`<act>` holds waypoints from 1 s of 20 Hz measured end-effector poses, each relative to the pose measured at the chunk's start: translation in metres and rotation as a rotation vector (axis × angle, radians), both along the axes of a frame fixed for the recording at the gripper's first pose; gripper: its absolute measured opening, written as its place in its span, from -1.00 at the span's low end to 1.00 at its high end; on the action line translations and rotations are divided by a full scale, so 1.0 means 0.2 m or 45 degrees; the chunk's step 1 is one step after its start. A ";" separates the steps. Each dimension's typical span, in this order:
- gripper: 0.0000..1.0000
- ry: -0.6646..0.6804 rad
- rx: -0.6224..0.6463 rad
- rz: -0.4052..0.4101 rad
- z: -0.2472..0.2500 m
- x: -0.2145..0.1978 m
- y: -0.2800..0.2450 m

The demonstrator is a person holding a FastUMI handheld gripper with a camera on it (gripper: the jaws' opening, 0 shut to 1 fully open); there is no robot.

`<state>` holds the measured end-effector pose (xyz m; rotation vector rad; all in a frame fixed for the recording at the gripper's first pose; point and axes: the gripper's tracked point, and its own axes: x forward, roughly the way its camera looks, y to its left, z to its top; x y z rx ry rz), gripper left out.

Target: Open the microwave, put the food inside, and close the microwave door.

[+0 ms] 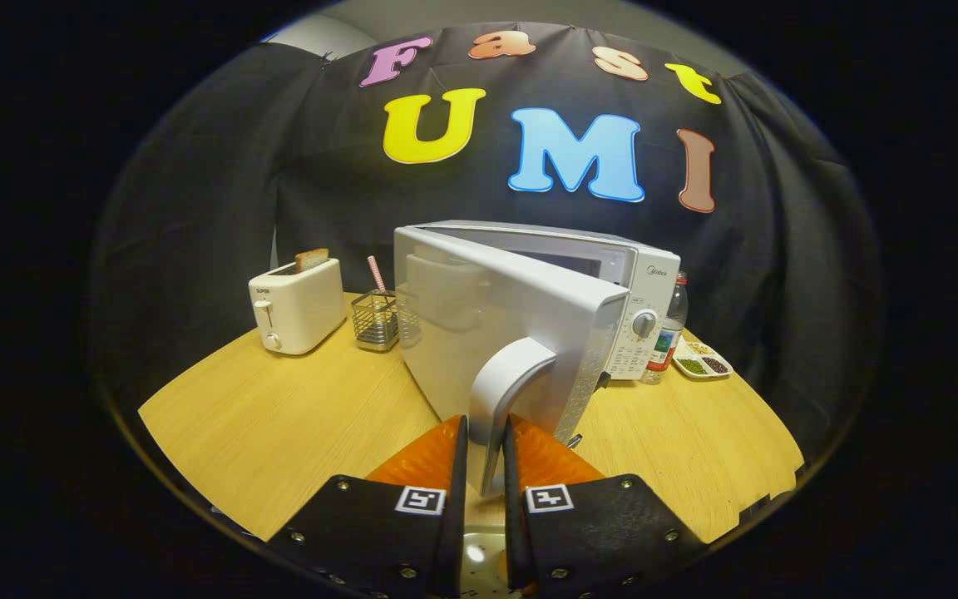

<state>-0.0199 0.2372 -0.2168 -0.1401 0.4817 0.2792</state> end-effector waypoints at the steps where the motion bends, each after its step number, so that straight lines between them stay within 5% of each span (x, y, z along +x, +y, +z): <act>1: -0.11 0.014 -0.003 0.014 -0.02 -0.04 0.04; 6: 0.06 0.037 -0.016 0.074 -0.05 -0.18 0.19; 14: 0.06 0.078 0.019 0.207 -0.08 -0.31 0.44; 20: 0.06 0.164 0.120 0.446 -0.09 -0.46 0.66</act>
